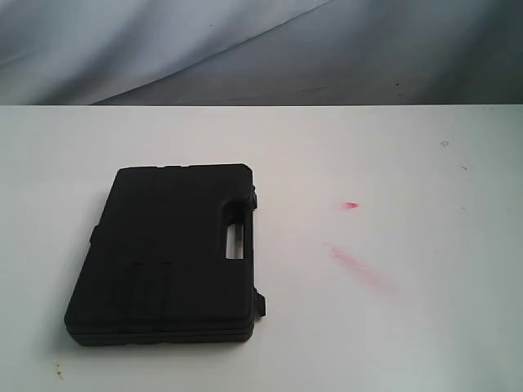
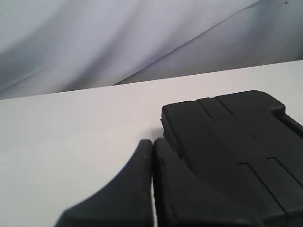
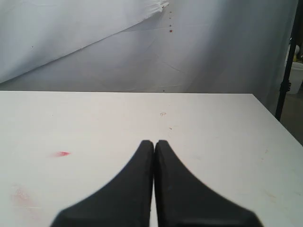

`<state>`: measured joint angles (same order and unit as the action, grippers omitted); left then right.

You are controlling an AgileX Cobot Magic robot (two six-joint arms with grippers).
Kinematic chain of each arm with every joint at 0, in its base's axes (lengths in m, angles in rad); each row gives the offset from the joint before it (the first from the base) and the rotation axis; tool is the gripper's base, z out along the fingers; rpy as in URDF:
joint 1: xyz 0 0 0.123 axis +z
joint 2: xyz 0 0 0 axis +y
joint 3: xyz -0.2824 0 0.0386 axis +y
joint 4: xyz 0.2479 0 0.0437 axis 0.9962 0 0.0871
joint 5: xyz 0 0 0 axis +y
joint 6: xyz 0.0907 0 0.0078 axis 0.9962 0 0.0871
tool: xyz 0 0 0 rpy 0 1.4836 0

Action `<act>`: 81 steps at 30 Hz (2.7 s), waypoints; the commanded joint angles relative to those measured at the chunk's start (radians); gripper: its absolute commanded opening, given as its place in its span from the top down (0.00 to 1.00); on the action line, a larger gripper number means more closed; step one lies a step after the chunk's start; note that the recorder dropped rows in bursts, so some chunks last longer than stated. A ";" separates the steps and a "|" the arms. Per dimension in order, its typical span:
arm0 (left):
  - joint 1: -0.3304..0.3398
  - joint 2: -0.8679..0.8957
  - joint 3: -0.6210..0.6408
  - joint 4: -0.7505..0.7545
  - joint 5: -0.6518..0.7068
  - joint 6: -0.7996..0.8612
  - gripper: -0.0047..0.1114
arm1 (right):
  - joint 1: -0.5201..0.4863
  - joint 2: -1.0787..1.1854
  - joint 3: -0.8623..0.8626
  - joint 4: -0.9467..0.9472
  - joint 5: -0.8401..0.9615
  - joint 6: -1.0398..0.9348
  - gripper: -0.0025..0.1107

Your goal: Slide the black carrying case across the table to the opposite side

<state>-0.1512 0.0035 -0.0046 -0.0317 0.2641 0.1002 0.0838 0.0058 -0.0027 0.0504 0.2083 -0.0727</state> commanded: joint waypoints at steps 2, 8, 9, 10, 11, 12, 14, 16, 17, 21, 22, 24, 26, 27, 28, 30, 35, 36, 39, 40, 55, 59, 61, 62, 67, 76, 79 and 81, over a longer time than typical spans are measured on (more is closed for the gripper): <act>0.002 -0.004 0.005 -0.011 0.000 0.007 0.96 | -0.004 -0.006 0.003 0.003 0.003 -0.001 0.98; 0.002 -0.004 0.005 -0.011 0.000 0.007 0.96 | -0.004 -0.006 0.003 0.003 0.003 -0.001 0.98; 0.002 -0.004 0.005 -0.011 0.000 0.007 0.96 | -0.004 -0.006 0.003 0.003 0.003 -0.001 0.98; 0.002 -0.004 0.005 -0.011 0.000 0.007 0.96 | -0.004 -0.006 0.003 0.003 0.003 -0.001 0.98; 0.002 -0.004 0.005 -0.011 0.000 0.007 0.96 | -0.004 -0.006 0.003 0.003 0.003 -0.001 0.98; 0.002 -0.004 0.005 -0.011 0.000 0.007 0.96 | -0.004 -0.006 0.003 0.003 0.003 -0.001 0.98; 0.002 -0.004 0.005 -0.011 0.000 0.007 0.96 | -0.004 -0.006 0.003 0.003 0.003 -0.001 0.98; 0.002 -0.004 0.005 -0.011 0.000 0.007 0.96 | -0.004 -0.006 0.003 0.003 0.003 -0.001 0.98; 0.002 -0.004 0.005 -0.011 0.000 0.007 0.96 | -0.004 -0.006 0.003 0.003 0.003 -0.001 0.98; 0.002 -0.004 0.005 -0.011 0.000 0.007 0.96 | -0.004 -0.006 0.003 0.003 0.003 -0.001 0.98; 0.002 -0.004 0.005 -0.011 0.000 0.007 0.96 | -0.004 -0.006 0.003 0.003 0.003 -0.001 0.98; 0.002 -0.004 0.005 -0.011 0.000 0.007 0.96 | -0.004 -0.006 0.003 0.003 0.003 -0.001 0.98; 0.002 -0.004 0.005 -0.011 0.000 0.007 0.96 | -0.004 -0.006 0.003 0.003 0.003 -0.001 0.98; 0.002 -0.004 0.005 -0.011 0.000 0.007 0.96 | -0.004 -0.006 0.003 0.003 0.003 -0.001 0.98; 0.002 -0.004 0.005 -0.011 0.000 0.007 0.96 | -0.004 -0.006 0.003 0.003 0.003 -0.001 0.98; 0.002 -0.004 0.005 -0.011 0.000 0.007 0.96 | -0.004 -0.006 0.003 0.003 0.003 -0.001 0.98; 0.002 -0.004 0.005 -0.011 0.000 0.007 0.96 | -0.004 -0.006 0.003 0.003 0.003 -0.001 0.98; 0.002 -0.004 0.005 -0.011 0.000 0.007 0.96 | -0.004 -0.006 0.003 0.003 0.003 -0.001 0.98; 0.002 -0.004 0.005 -0.011 0.000 0.007 0.96 | -0.004 -0.006 0.003 0.003 0.003 -0.001 0.98; 0.002 -0.004 0.005 -0.011 0.000 0.007 0.96 | -0.004 -0.006 0.003 0.003 0.003 -0.001 0.98; 0.002 -0.004 0.005 -0.080 -0.319 -0.024 0.96 | -0.004 -0.006 0.003 0.003 0.003 -0.001 0.98; 0.002 -0.004 0.005 -0.080 -0.546 -0.024 0.96 | -0.004 -0.006 0.003 0.003 0.003 -0.001 0.98; 0.002 -0.004 0.005 -0.077 -0.678 -0.024 0.96 | -0.004 -0.006 0.003 0.003 0.003 -0.001 0.98; 0.002 -0.004 0.005 -0.077 -0.710 -0.024 0.96 | -0.004 -0.006 0.003 0.003 0.003 -0.001 0.98; 0.002 -0.004 -0.129 -0.031 -0.645 -0.024 0.96 | -0.004 -0.006 0.003 0.003 0.003 -0.001 0.98; 0.002 0.016 -0.550 0.093 -0.018 -0.010 0.96 | -0.004 -0.006 0.003 0.003 0.003 -0.001 0.98; 0.002 0.117 -0.684 0.093 0.266 0.016 0.96 | -0.004 -0.006 0.003 0.003 0.003 -0.001 0.98; 0.002 0.224 -0.755 0.093 0.455 0.014 0.96 | -0.004 -0.006 0.003 0.003 0.003 -0.001 0.98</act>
<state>-0.1512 0.1409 -0.7069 0.0599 0.5265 0.1049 0.0838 0.0058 -0.0027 0.0504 0.2083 -0.0727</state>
